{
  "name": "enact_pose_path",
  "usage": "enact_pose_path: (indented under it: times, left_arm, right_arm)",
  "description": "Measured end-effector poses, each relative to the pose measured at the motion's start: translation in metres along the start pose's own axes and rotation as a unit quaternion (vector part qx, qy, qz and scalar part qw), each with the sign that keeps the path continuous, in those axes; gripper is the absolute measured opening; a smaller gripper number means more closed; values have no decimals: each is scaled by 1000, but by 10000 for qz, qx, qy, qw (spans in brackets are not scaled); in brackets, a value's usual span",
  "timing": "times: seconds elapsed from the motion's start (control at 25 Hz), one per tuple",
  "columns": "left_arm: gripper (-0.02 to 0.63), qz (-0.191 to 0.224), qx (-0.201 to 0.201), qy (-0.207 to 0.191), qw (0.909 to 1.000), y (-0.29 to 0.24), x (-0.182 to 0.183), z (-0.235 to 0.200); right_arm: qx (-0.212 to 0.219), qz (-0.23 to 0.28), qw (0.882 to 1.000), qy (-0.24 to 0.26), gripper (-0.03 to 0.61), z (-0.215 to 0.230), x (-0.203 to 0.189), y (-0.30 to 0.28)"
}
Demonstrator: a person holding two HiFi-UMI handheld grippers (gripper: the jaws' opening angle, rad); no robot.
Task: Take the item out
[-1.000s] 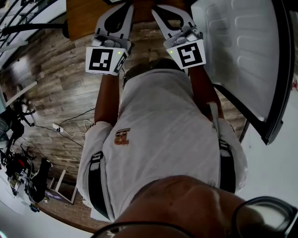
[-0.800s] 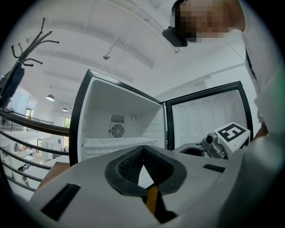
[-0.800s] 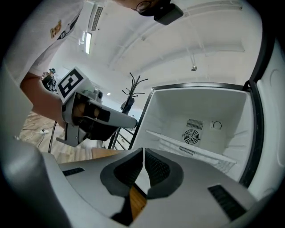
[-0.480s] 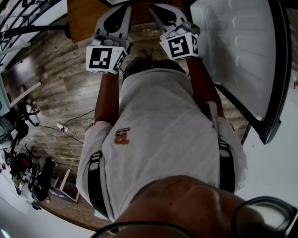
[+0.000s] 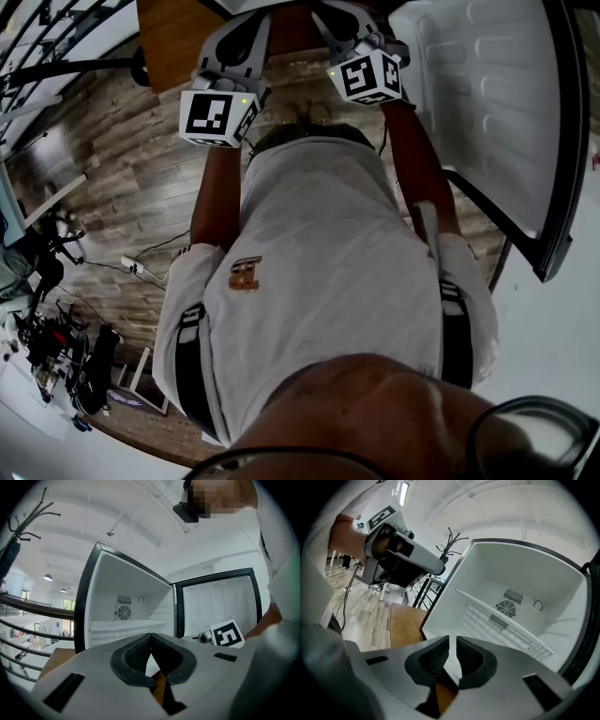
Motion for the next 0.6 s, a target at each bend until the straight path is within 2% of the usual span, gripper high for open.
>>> enact_pose_path:
  times: [0.6]
  left_arm:
    - [18, -18, -170, 53, 9998, 2, -7, -17]
  right_arm:
    - [361, -693, 9961, 399, 46, -1, -22, -43]
Point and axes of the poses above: the fingertips, and each gripper's own axes: y backward along the fingers, z to its right, x out of its top, the point moved 6 cm from there along y, backward along the fingers, and after that the axes turned 2 degrees about x, right-handed, at the moved point
